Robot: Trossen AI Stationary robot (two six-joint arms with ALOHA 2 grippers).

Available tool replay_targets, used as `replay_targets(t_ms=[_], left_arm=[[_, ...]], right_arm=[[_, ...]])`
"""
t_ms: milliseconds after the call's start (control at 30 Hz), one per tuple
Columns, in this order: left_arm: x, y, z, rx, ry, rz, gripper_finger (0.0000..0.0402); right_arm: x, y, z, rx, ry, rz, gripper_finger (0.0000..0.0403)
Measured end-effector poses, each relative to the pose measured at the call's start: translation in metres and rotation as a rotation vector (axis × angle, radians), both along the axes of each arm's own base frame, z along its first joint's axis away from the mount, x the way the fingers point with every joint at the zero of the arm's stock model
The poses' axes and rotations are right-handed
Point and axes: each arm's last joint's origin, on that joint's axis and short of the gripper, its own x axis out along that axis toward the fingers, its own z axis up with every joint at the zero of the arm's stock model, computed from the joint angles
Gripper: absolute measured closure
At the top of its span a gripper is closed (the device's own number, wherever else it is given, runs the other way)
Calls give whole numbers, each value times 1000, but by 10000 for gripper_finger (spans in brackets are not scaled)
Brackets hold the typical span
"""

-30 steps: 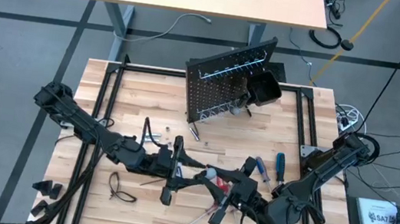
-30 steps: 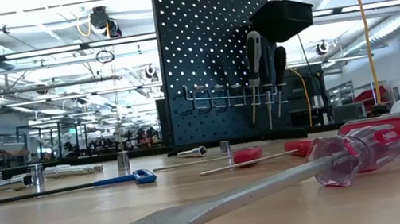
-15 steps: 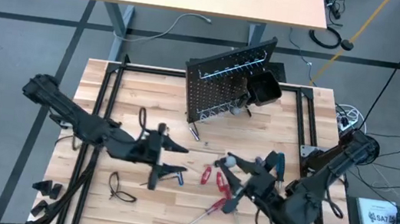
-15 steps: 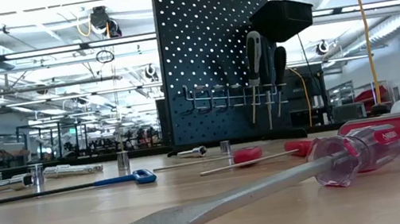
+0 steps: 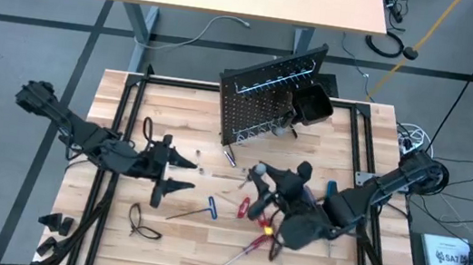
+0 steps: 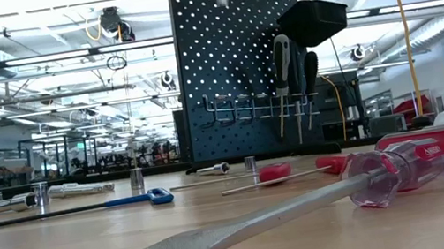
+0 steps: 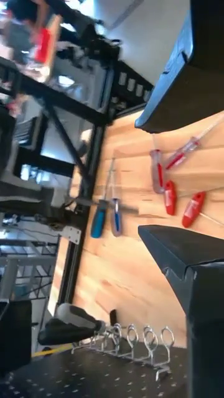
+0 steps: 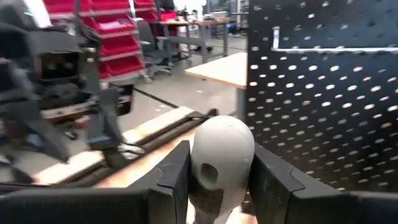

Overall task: Hang tools onto peg board
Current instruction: Hang the gray-black screwdriver on the pegboard

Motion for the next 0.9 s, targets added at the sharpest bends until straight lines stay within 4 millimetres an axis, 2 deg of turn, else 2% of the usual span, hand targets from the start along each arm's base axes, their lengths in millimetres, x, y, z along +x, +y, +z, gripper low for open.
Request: replay_targets(t_ms=[167,267,433,567,667,767,900], left_arm=[[7,11,-15,-28,-55,77,146],[11,26,-19,-57,-64,185,146],[17,50,-20,-92,-73,309,146],[19,62,-20,-116,-80,372,146],[19,67,-20,-127,-78,376,146],[20,71,-20,-110,-70,354,146],[21,75,-21,-99,-54,298,146]], right_arm=[[8,-27,-6,-88,123,-73,290],[12,-52,-14,-119,227,-126,290],[13,-94,-26,-77,420,-157,290],[17,-105,-25,-77,501,-86,290],[27,-109,-21,-47,477,86,290],[33,-117,-27,-14,376,284,290],[20,-131,-32,46,165,331,290]])
